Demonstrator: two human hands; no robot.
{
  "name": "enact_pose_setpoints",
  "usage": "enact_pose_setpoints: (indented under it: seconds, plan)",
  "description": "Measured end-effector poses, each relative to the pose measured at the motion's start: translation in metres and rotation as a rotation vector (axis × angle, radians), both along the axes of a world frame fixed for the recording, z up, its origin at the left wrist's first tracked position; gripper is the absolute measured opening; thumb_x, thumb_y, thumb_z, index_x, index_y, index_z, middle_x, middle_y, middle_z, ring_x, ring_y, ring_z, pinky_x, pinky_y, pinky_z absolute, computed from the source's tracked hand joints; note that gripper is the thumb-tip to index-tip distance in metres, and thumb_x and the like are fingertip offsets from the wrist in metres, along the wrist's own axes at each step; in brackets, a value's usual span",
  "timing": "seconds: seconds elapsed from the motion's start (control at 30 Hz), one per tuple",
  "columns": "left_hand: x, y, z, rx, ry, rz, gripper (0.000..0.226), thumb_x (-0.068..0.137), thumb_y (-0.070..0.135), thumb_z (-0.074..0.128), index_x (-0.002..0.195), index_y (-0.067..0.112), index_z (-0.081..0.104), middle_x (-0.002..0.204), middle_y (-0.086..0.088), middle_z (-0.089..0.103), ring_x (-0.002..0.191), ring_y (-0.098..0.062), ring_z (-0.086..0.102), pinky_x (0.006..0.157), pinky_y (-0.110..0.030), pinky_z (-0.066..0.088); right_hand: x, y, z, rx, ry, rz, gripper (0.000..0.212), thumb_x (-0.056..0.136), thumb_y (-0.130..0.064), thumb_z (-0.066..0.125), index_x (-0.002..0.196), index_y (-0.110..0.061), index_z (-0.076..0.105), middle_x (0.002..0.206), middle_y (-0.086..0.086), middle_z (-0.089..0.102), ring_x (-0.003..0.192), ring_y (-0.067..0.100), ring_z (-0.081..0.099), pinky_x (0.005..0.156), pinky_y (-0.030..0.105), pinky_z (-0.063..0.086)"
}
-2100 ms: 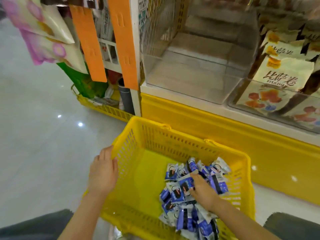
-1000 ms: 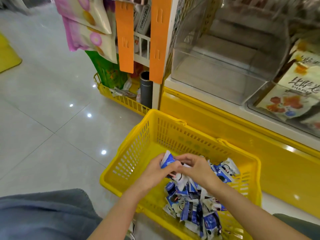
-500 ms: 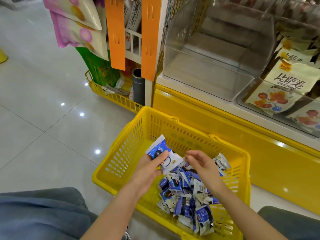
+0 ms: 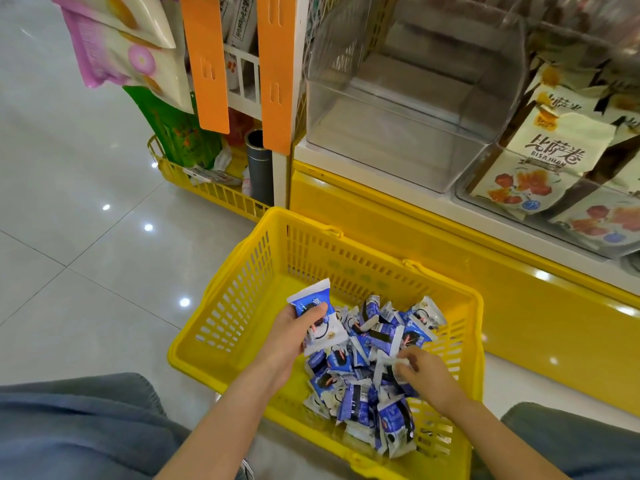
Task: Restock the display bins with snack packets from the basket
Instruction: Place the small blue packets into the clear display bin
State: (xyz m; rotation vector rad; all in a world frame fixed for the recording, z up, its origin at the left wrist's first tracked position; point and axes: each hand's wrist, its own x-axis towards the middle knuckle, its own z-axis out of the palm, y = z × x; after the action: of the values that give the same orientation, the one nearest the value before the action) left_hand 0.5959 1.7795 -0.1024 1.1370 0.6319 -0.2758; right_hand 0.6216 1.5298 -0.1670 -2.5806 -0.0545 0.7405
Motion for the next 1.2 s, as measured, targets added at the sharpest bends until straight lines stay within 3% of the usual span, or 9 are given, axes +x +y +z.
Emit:
enact_pose_setpoints:
  seconds: [0.07, 0.17, 0.27, 0.33, 0.53, 0.7, 0.83, 1.03, 1.2]
  plan:
    - [-0.002, -0.002, -0.001, 0.074, 0.05, -0.002, 0.009, 0.088, 0.026, 0.062, 0.094, 0.022, 0.058, 0.085, 0.006, 0.064, 0.074, -0.007, 0.058, 0.062, -0.024, 0.044, 0.009, 0.009, 0.015, 0.215, 0.007, -0.218, 0.021, 0.095, -0.019, 0.054, 0.108, -0.006, 0.063, 0.077, -0.005, 0.061, 0.063, 0.006, 0.056, 0.054, 0.009, 0.04]
    - [-0.005, -0.007, 0.001, 0.121, 0.08, 0.015, 0.022, 0.089, 0.026, 0.06, 0.107, 0.013, 0.057, 0.083, 0.004, 0.06, 0.067, -0.008, 0.053, 0.062, -0.027, 0.043, 0.017, 0.032, 0.052, 0.713, 0.224, -0.527, 0.024, 0.098, -0.025, 0.046, 0.105, -0.01, 0.063, 0.096, 0.009, 0.07, 0.081, 0.016, 0.07, 0.064, 0.023, 0.055]
    - [-0.007, -0.014, 0.009, 0.114, 0.081, -0.002, 0.044, 0.087, 0.033, 0.063, 0.123, 0.011, 0.052, 0.115, -0.004, 0.061, 0.105, -0.021, 0.058, 0.09, -0.041, 0.048, 0.019, 0.05, 0.087, 0.894, 0.23, -0.506, 0.03, 0.099, -0.03, 0.042, 0.107, -0.009, 0.063, 0.099, 0.012, 0.072, 0.09, 0.025, 0.069, 0.078, 0.034, 0.057]
    - [-0.009, -0.019, 0.019, -0.012, 0.081, -0.046, 0.058, 0.079, 0.044, 0.066, 0.125, 0.012, 0.051, 0.125, -0.011, 0.059, 0.115, -0.026, 0.056, 0.094, -0.044, 0.047, 0.016, 0.059, 0.106, 0.919, 0.174, -0.478, 0.032, 0.099, -0.028, 0.041, 0.103, -0.006, 0.064, 0.094, 0.009, 0.074, 0.085, 0.023, 0.07, 0.072, 0.028, 0.058]
    - [-0.003, -0.032, 0.052, -0.244, 0.054, -0.113, 0.06, 0.07, 0.051, 0.062, 0.12, 0.02, 0.056, 0.094, 0.003, 0.07, 0.081, -0.013, 0.064, 0.074, -0.031, 0.049, 0.027, 0.073, 0.156, 0.941, -0.395, -0.519, 0.019, 0.097, -0.02, 0.046, 0.084, -0.011, 0.056, 0.083, 0.006, 0.065, 0.077, 0.02, 0.059, 0.066, 0.024, 0.051]
    - [0.019, -0.031, 0.087, -0.488, -0.059, -0.093, 0.046, 0.086, 0.049, 0.049, 0.114, 0.016, 0.064, 0.112, -0.01, 0.068, 0.095, -0.024, 0.067, 0.089, -0.043, 0.05, 0.025, 0.075, 0.184, 0.792, -0.506, 0.157, 0.014, 0.093, -0.019, 0.05, 0.083, -0.016, 0.059, 0.11, -0.023, 0.065, 0.117, -0.003, 0.052, 0.094, 0.012, 0.04]
    - [0.036, -0.023, 0.119, -0.447, -0.173, -0.067, 0.032, 0.072, 0.033, 0.062, 0.096, 0.014, 0.068, 0.087, -0.008, 0.071, 0.068, -0.018, 0.065, 0.056, -0.029, 0.047, 0.023, 0.07, 0.196, 0.599, -0.581, 0.541, 0.016, 0.091, -0.023, 0.053, 0.096, -0.016, 0.067, 0.13, -0.012, 0.051, 0.128, -0.003, 0.038, 0.105, 0.013, 0.03]
    - [0.052, -0.012, 0.149, -0.102, -0.374, -0.121, 0.058, 0.073, 0.036, 0.062, 0.127, 0.018, 0.053, 0.105, -0.008, 0.069, 0.074, -0.014, 0.068, 0.051, -0.02, 0.049, 0.035, 0.081, 0.232, 0.837, -0.468, -0.002, 0.027, 0.087, -0.025, 0.06, 0.109, -0.037, 0.049, 0.105, -0.016, 0.059, 0.093, -0.002, 0.06, 0.078, 0.016, 0.051]
    - [0.071, -0.01, 0.162, 0.092, -0.439, -0.149, 0.055, 0.082, 0.045, 0.055, 0.132, 0.024, 0.044, 0.122, -0.002, 0.063, 0.112, -0.016, 0.059, 0.101, -0.04, 0.044, 0.06, 0.099, 0.259, 0.807, -0.133, -0.153, 0.044, 0.083, -0.026, 0.067, 0.122, -0.019, 0.045, 0.102, -0.007, 0.057, 0.079, 0.001, 0.064, 0.066, 0.017, 0.055]
